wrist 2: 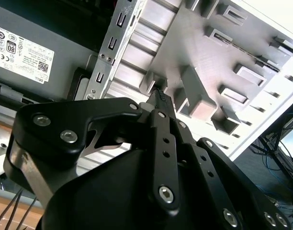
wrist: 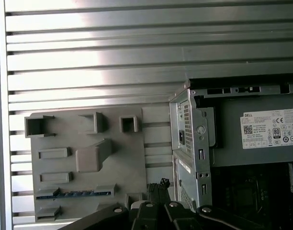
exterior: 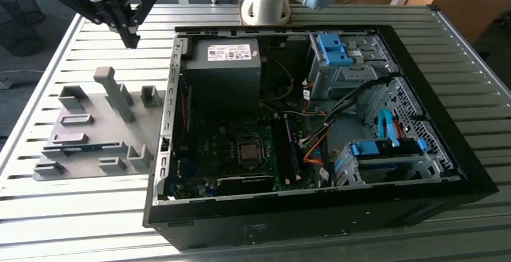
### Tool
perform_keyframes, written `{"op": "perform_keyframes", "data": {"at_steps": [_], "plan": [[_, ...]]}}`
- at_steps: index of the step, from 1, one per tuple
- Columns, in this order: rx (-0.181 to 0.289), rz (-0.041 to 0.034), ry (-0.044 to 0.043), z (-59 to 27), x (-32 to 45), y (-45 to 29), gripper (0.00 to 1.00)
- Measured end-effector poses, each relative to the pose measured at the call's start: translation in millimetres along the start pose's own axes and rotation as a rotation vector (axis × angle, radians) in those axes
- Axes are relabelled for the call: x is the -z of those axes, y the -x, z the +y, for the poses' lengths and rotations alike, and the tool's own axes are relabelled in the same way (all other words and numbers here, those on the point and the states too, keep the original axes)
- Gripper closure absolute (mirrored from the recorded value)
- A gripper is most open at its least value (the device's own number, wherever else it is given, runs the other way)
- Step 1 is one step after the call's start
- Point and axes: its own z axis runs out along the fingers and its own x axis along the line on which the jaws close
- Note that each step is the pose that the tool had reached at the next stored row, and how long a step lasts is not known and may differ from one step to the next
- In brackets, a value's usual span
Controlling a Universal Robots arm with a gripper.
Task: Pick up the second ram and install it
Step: 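Reach for the second ram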
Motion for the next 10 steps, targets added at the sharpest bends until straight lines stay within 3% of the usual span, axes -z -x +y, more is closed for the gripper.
{"op": "perform_keyframes", "data": {"at_steps": [10], "plan": [[0.0, 0.0, -0.0001, -14.1, -2.3, -5.7, 0.89]]}}
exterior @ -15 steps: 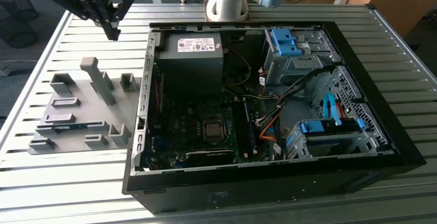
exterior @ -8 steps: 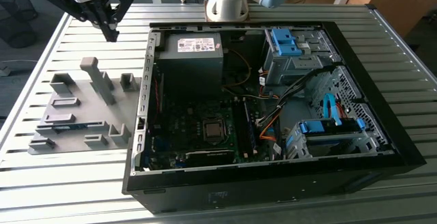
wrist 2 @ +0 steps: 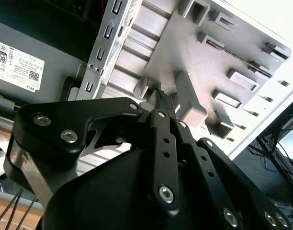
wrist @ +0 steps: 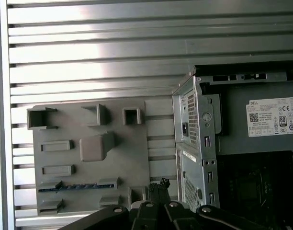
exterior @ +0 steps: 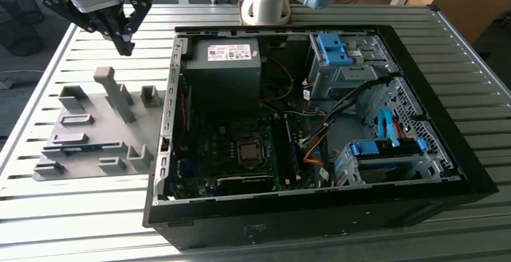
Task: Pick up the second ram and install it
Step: 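Reach for the second ram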
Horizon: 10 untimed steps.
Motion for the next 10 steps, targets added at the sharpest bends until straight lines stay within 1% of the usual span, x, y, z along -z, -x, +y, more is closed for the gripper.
{"op": "perform_keyframes", "data": {"at_steps": [2, 4, 7, 10], "plan": [[0.0, 0.0, 0.0, -1.0, -0.7, -2.0, 0.89], [0.0, 0.0, 0.0, -1.8, -1.7, -5.8, 0.89], [0.0, -0.0001, 0.0001, -3.0, -3.3, -15.4, 0.89], [0.0, 0.0, 0.0, -6.2, -4.4, -22.2, 0.89]]}}
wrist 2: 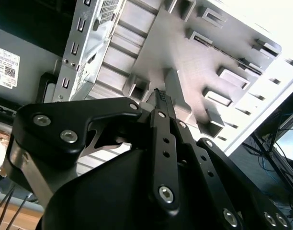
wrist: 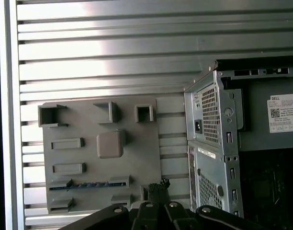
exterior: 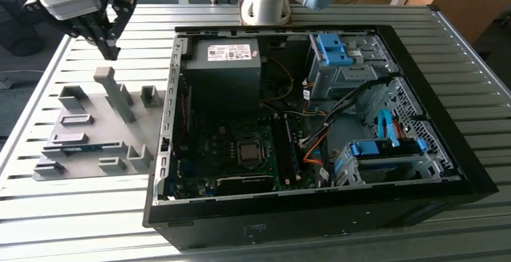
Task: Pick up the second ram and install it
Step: 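Reach for the second ram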
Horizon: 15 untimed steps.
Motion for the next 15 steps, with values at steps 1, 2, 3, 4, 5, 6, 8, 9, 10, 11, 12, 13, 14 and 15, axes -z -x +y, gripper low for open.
{"op": "perform_keyframes", "data": {"at_steps": [1, 2, 3, 4, 5, 6, 8, 9, 10, 11, 12, 13, 14, 15], "plan": [[0.0, 0.0002, 0.0, -2.3, -0.4, -1.3, 0.89], [0.0, 0.001, 0.0, -4.2, -0.8, -2.3, 0.89], [0.0, 0.0024, -0.0003, -5.9, -1.2, -3.1, 0.89], [0.0, 0.0047, -0.0009, -7.1, -1.7, -4.4, 0.89], [0.0, 0.0074, -0.002, -8.1, -2.4, -6.2, 0.89], [0.0, 0.0096, -0.003, -8.9, -3.1, -8.4, 0.89], [0.0, 0.013, -0.0038, -10.1, -4.1, -14.7, 0.89], [0.0, 0.0145, -0.004, -10.5, -4.5, -18.1, 0.89], [-0.001, 0.0163, -0.0042, -10.8, -4.9, -21.8, 0.89], [-0.001, 0.0181, -0.0044, -11.1, -5.3, -25.0, 0.89], [-0.001, 0.0199, -0.0045, -11.4, -5.8, -28.1, 0.89], [-0.001, 0.0222, -0.0048, -11.7, -6.4, -31.0, 0.89], [-0.001, 0.0245, -0.0053, -12.3, -7.1, -33.5, 0.89], [-0.001, 0.0264, -0.0059, -13.1, -7.9, -35.7, 0.89]]}}
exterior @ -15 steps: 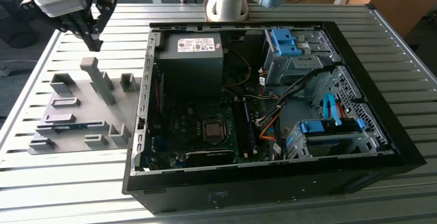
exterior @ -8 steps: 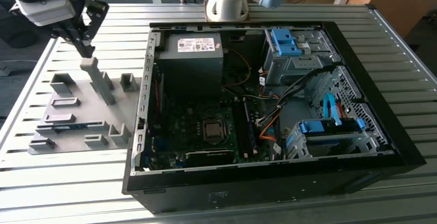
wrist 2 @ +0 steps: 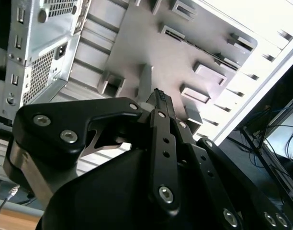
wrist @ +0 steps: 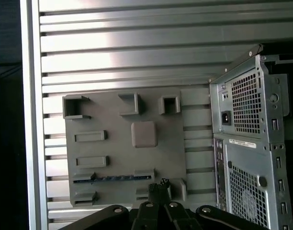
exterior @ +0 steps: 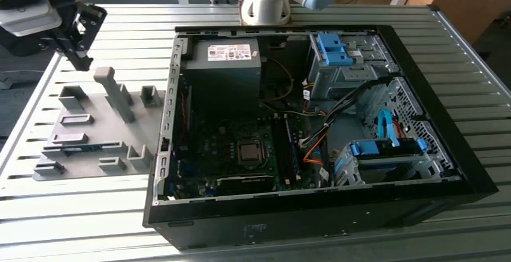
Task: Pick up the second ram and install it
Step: 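Reach for the second ram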
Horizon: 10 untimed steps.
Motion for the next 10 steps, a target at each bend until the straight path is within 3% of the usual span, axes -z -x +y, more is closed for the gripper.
{"op": "perform_keyframes", "data": {"at_steps": [6, 10], "plan": [[0.0, 0.0134, -0.0033, -9.9, -4.8, -7.7, 0.89], [-0.001, 0.0183, -0.0054, -15.9, -7.2, -12.9, 0.89]]}}
